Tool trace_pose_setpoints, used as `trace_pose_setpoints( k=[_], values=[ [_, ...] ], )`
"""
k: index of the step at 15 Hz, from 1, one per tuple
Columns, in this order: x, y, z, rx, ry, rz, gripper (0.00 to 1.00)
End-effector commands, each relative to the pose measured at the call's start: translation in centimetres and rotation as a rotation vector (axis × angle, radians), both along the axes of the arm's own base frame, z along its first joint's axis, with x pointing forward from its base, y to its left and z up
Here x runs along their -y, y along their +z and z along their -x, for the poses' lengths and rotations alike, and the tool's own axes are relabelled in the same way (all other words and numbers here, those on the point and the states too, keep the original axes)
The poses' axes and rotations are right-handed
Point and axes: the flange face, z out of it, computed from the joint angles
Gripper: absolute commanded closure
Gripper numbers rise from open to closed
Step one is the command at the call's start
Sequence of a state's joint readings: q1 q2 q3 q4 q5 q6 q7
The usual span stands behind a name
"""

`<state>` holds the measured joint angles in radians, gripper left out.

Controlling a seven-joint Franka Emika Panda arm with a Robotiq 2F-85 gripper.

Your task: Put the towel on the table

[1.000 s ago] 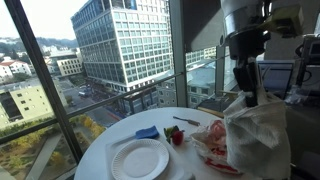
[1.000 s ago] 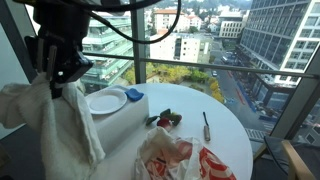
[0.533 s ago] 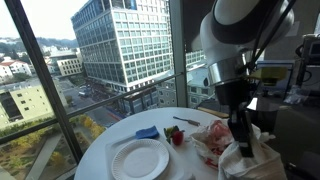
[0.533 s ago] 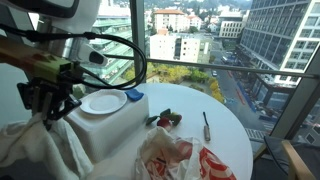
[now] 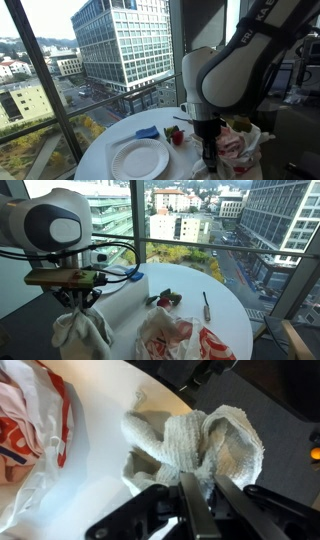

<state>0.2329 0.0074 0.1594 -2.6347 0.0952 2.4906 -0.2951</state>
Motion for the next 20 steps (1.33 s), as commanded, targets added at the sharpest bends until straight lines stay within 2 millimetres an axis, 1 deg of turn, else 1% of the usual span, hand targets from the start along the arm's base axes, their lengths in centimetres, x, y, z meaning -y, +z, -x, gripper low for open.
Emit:
trace_pose_setpoints(
  k=[1, 4, 7, 9, 11, 12, 14, 16, 19, 20],
  values=[
    [-0.4, -2.3, -3.3, 0.082, 0.131, 0.039, 0.94],
    [-0.1, -3.8, -5.5, 0.165, 0.209, 0.061, 0.94],
    [-0.2, -5.3, -6.9, 0.225, 0.249, 0.062, 0.93],
    [-1.0, -6.7, -7.3, 0.244, 0.251, 0.038, 0.93],
    [-2.1, -7.6, -7.5, 0.266, 0.254, 0.016, 0.93],
    [-3.0, -7.9, -7.6, 0.267, 0.25, -0.003, 0.93],
    [-4.3, -8.1, -7.8, 0.298, 0.27, -0.013, 0.92],
    [-4.5, -8.0, -8.5, 0.332, 0.295, 0.007, 0.92],
    [-2.9, -7.1, -10.8, 0.406, 0.342, 0.089, 0.92],
    [-2.1, -6.7, -12.0, 0.436, 0.355, 0.126, 0.92]
  ],
)
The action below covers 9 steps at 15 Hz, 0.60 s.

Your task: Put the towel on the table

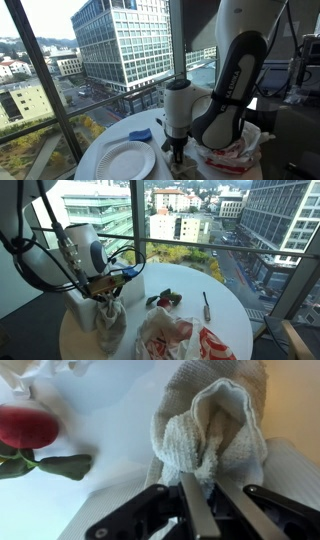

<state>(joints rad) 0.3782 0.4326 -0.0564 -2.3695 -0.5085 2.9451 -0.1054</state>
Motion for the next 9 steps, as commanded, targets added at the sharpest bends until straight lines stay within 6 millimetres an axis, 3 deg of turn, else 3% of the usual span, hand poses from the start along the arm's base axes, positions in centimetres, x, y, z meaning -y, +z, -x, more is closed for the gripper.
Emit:
trace_pose_setpoints(
  k=[1, 3, 8, 9],
  values=[
    [1.8, 1.3, -3.7, 0.126, 0.026, 0.074, 0.92],
    [3.1, 1.5, -5.3, 0.16, 0.019, 0.119, 0.61],
    [6.1, 2.2, -3.6, 0.1, -0.091, 0.11, 0.23],
    [7.8, 2.9, -3.1, 0.097, -0.141, 0.109, 0.16]
  ],
)
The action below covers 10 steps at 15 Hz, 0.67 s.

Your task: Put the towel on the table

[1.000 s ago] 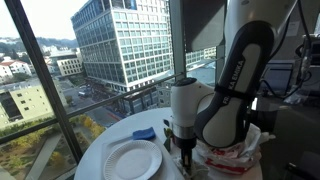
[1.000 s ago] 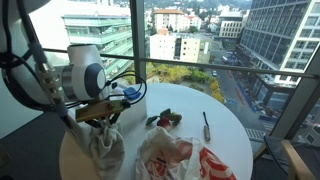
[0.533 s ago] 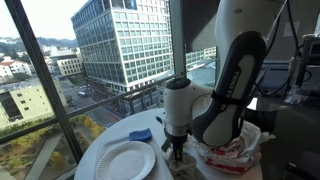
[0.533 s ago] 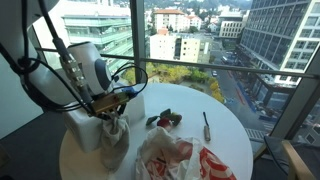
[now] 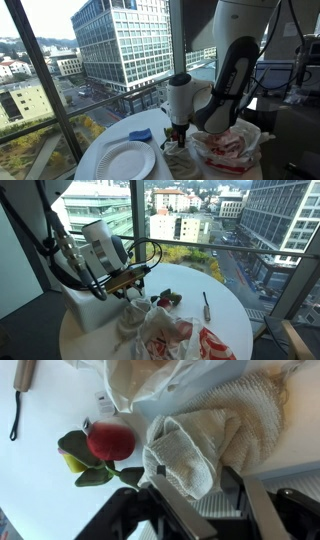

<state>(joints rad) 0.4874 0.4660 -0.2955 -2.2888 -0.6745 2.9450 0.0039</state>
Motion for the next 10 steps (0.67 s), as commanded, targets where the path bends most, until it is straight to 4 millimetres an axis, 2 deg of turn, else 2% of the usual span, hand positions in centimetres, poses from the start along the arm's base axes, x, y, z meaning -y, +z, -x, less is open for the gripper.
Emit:
trace_pose_setpoints(
  k=[1, 2, 7, 9, 10],
  values=[
    [3.7, 2.0, 1.7, -0.014, -0.134, -0.019, 0.09],
    [6.2, 2.3, 1.9, -0.002, -0.208, -0.017, 0.0],
    [18.3, 2.3, 3.8, -0.005, -0.494, -0.019, 0.0],
    [21.6, 1.3, 4.3, -0.011, -0.612, -0.021, 0.0],
    [22.4, 0.5, 4.3, -0.014, -0.671, -0.031, 0.0]
  ],
)
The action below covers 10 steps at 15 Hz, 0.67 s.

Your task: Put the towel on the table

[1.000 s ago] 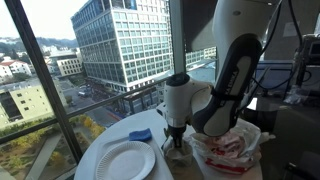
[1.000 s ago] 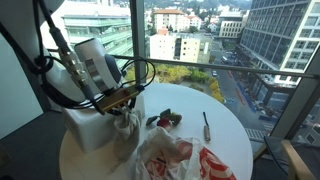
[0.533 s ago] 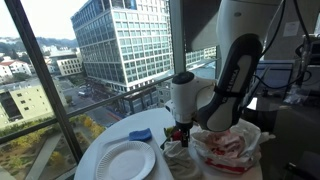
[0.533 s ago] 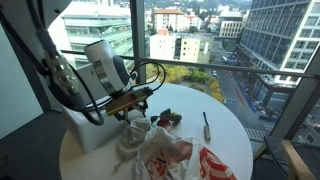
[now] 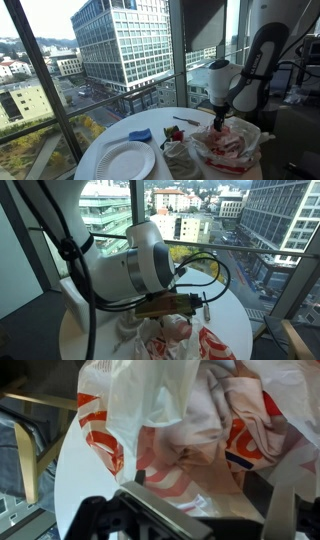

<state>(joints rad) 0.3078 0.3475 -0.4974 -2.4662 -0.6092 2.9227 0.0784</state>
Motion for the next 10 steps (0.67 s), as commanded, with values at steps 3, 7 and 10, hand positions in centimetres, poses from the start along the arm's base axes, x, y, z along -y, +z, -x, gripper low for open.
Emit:
trace_pose_setpoints(
  k=[3, 7, 10],
  values=[
    [2.6, -2.7, 0.4, 0.036, -0.307, -0.066, 0.0],
    [2.8, -5.2, 0.0, 0.032, -0.438, -0.07, 0.0],
    [2.2, -5.9, 0.3, 0.02, -0.536, -0.108, 0.0]
  ],
)
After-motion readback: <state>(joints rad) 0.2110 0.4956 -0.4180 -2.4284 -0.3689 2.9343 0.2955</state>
